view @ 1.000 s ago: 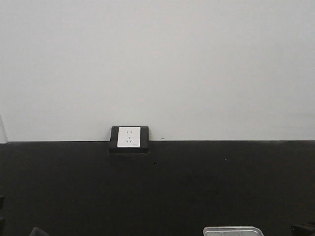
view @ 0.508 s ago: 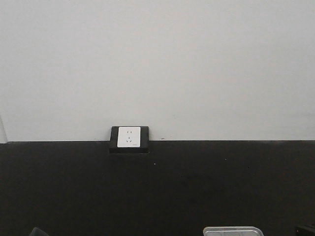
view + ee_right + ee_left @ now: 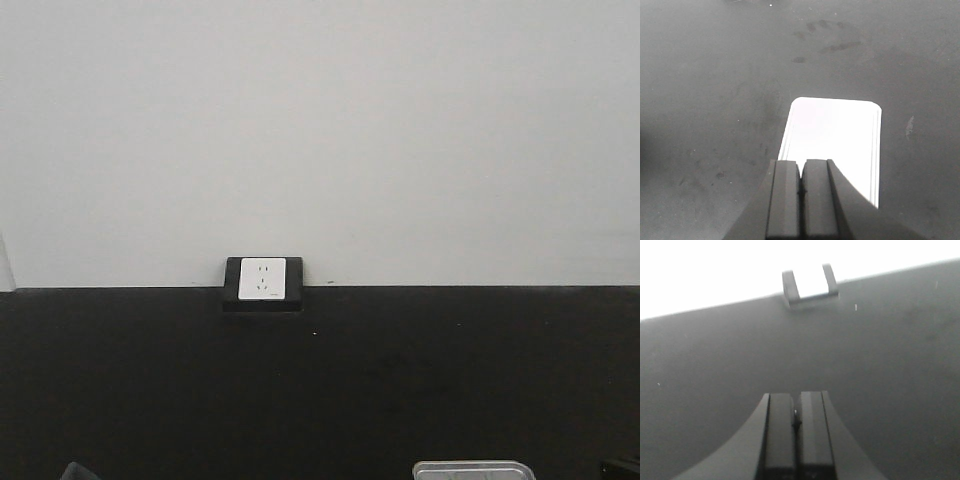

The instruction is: Wipe beaker with gray cloth and return to tray

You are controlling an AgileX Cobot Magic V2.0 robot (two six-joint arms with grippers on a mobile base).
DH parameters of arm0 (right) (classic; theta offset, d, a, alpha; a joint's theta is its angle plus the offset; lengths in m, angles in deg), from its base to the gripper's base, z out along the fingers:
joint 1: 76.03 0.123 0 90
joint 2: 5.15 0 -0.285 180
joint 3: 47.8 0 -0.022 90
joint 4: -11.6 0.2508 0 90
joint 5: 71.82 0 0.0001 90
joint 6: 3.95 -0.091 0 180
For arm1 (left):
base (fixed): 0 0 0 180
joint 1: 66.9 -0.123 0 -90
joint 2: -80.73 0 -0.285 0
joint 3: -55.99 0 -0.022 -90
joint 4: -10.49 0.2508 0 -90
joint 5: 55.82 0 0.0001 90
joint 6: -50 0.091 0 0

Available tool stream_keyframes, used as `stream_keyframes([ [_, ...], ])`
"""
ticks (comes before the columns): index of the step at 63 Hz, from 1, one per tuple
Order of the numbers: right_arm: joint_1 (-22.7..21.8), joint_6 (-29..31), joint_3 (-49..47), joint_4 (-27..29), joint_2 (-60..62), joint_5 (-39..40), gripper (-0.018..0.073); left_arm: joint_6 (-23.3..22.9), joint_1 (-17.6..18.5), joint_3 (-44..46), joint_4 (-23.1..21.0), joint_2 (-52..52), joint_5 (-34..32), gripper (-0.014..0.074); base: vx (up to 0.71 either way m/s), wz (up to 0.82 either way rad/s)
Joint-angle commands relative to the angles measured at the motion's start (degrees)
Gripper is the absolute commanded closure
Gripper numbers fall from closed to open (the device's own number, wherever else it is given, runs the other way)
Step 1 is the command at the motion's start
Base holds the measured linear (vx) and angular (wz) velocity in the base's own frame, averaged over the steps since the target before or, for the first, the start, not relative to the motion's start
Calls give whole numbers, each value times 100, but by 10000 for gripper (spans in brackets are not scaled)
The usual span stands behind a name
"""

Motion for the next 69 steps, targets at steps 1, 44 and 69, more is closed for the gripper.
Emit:
stream_keyframes([
  [1,-24,21,-168,55,52,354,571,-397,-84,-659,14,868,-1091,603,0,0],
  [44,-24,21,-168,49,52,341,571,-763,-592,-3632,17,3281,-2256,603,0,0],
  [69,-24,21,-168,49,52,347,571,-763,-592,-3625,17,3281,-2237,603,0,0],
])
